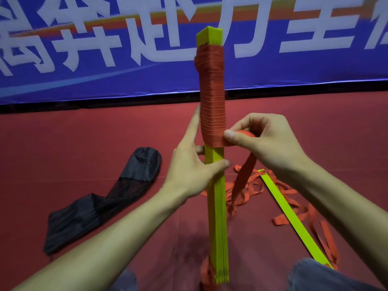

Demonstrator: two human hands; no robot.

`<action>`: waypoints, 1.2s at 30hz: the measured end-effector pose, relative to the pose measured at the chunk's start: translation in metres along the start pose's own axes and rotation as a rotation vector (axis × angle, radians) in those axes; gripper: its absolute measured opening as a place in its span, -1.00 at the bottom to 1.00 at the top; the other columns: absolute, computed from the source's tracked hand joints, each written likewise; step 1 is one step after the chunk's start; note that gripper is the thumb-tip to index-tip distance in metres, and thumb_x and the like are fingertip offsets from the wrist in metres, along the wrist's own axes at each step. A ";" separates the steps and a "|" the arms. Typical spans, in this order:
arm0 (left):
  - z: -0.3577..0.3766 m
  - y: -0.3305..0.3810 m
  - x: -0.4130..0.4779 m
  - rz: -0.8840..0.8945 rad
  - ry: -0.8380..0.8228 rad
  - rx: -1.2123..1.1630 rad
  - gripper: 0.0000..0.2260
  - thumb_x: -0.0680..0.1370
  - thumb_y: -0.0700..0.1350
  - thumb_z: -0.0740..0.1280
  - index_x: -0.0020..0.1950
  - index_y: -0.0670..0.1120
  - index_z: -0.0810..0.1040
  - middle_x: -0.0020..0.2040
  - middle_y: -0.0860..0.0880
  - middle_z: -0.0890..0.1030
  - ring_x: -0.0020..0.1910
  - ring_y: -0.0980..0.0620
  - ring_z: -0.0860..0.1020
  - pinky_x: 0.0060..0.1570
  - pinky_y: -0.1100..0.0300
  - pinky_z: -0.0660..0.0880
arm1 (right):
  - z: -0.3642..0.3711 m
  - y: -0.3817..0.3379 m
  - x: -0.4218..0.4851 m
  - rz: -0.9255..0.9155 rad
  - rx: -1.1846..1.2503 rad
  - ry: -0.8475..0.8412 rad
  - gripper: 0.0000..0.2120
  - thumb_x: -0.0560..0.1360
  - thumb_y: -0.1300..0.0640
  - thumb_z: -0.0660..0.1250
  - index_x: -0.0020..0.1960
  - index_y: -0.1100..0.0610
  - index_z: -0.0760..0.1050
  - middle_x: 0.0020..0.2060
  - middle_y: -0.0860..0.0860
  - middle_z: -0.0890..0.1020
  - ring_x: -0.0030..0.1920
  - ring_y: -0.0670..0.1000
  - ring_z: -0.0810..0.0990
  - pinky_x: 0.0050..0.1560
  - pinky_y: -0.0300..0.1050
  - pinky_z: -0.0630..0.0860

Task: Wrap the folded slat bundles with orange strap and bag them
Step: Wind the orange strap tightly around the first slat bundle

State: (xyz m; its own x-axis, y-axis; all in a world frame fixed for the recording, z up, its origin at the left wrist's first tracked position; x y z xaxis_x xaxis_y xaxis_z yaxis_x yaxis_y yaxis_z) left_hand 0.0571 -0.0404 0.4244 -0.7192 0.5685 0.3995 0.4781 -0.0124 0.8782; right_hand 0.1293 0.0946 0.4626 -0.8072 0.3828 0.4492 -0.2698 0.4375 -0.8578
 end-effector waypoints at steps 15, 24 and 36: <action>0.013 -0.003 -0.007 -0.127 -0.254 -0.345 0.02 0.45 -0.48 0.42 0.52 0.38 -0.01 0.02 -0.24 0.68 -0.11 -0.26 0.70 -0.23 -0.01 0.64 | -0.012 0.021 0.006 -0.008 0.072 -0.032 -0.80 0.27 -0.01 0.46 -0.27 0.11 0.56 -0.43 -0.13 0.62 -0.33 -0.19 0.52 -0.24 -0.34 0.45; 0.020 0.002 -0.009 -0.082 -0.364 -0.556 -0.03 0.37 -0.52 0.28 0.46 0.36 0.03 0.15 -0.15 0.61 -0.03 -0.14 0.68 -0.26 0.00 0.65 | 0.002 0.025 0.002 0.082 0.271 -0.255 -0.79 0.39 0.00 0.42 -0.09 0.13 0.66 -0.35 0.01 0.58 -0.35 -0.06 0.46 -0.29 -0.14 0.36; 0.020 0.005 -0.004 0.032 -0.158 -0.311 0.08 0.38 -0.42 0.37 0.50 0.43 -0.15 0.23 -0.03 0.61 -0.06 -0.20 0.65 0.06 -0.20 0.62 | 0.005 0.011 -0.005 0.109 0.167 -0.021 -0.81 0.48 0.17 0.42 -0.27 0.20 0.50 -0.58 -0.17 0.46 -0.55 -0.24 0.36 -0.50 -0.38 0.28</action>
State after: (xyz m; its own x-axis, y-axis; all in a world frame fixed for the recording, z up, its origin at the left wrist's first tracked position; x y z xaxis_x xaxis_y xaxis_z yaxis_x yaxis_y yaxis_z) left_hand 0.0724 -0.0259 0.4220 -0.6077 0.6835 0.4043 0.3056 -0.2686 0.9135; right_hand 0.1280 0.0935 0.4499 -0.8469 0.4028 0.3472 -0.2617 0.2528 -0.9315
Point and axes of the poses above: each hand's wrist, its own x-axis towards the middle knuckle, its own z-axis out of the palm, y = z × x, the point moved 5 cm from there along x, towards the middle knuckle
